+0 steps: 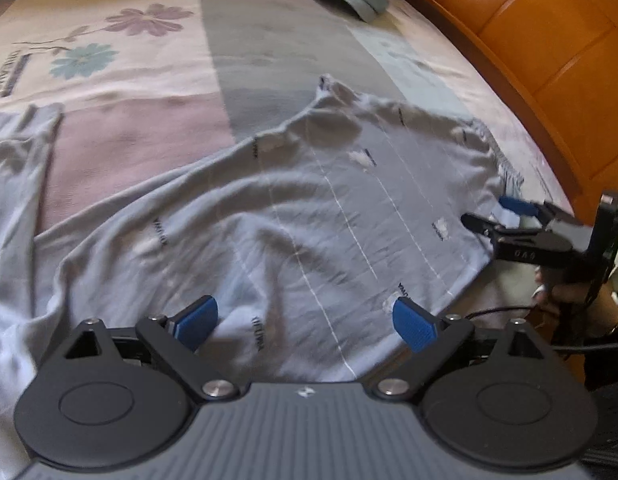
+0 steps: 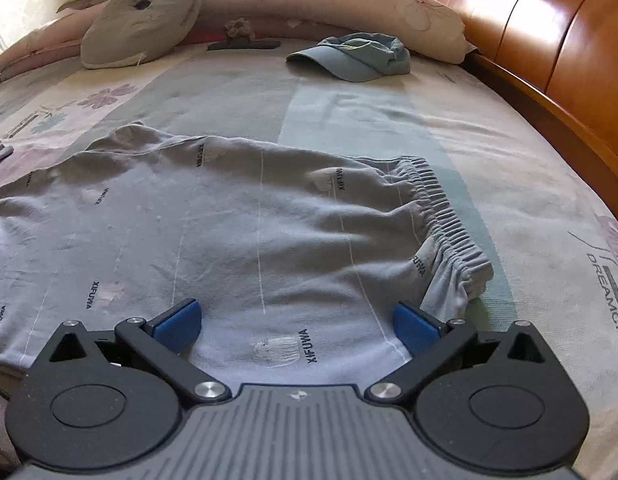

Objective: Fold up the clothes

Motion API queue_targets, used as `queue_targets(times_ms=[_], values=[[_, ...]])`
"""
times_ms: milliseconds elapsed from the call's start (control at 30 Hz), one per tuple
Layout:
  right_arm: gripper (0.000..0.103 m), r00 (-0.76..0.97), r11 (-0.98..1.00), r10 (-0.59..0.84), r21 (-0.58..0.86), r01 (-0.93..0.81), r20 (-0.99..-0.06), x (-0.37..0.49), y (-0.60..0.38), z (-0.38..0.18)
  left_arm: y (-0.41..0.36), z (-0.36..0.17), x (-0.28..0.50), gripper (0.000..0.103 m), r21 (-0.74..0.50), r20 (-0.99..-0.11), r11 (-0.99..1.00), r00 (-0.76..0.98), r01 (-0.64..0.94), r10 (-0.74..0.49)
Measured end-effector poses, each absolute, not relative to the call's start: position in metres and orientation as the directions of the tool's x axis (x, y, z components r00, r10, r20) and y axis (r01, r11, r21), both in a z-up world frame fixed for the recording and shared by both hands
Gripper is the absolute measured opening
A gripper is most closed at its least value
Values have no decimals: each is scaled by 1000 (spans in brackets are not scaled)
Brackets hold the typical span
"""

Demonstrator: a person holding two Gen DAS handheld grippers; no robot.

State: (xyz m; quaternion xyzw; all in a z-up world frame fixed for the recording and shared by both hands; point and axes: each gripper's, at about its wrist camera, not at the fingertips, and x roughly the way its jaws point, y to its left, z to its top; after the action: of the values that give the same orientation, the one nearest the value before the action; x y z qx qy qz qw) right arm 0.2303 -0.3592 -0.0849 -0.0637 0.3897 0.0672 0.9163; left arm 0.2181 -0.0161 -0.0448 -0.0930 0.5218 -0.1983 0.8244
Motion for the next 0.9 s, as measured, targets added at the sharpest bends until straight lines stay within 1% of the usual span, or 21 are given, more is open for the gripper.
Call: queue_targets(times_ms=[200,300,433,567,667,733,800,900], values=[[103,641,982,79,-51,-181,-764,241,-357,-76,19,-11,209,94,-329,-783,925,492,192,-381],[103,632,977,167,40,-210,-757,239,-352,-62,48,0,206,94,-297,-771,942,544,154,-332],[103,599,942,333,226,-249,-728,235,-335,-44,89,4,204,94,-256,-769,964,588,73,-249],[103,548,850,524,444,-284,-652,238,-308,-33,123,-3,200,94,-247,-784,969,584,20,-212],[103,478,729,675,607,-315,-562,252,-275,-25,137,-10,194,94,-213,-798,977,575,11,-181],[103,400,621,775,707,-338,-490,271,-245,-21,149,-14,188,94,-200,-805,980,569,5,-168],[103,320,527,844,776,-348,-430,291,-212,-24,162,-17,181,94,-190,-807,982,570,-2,-155],[103,205,439,898,824,-357,-390,322,-154,-36,180,-21,170,94,-183,-802,983,582,-25,-135]])
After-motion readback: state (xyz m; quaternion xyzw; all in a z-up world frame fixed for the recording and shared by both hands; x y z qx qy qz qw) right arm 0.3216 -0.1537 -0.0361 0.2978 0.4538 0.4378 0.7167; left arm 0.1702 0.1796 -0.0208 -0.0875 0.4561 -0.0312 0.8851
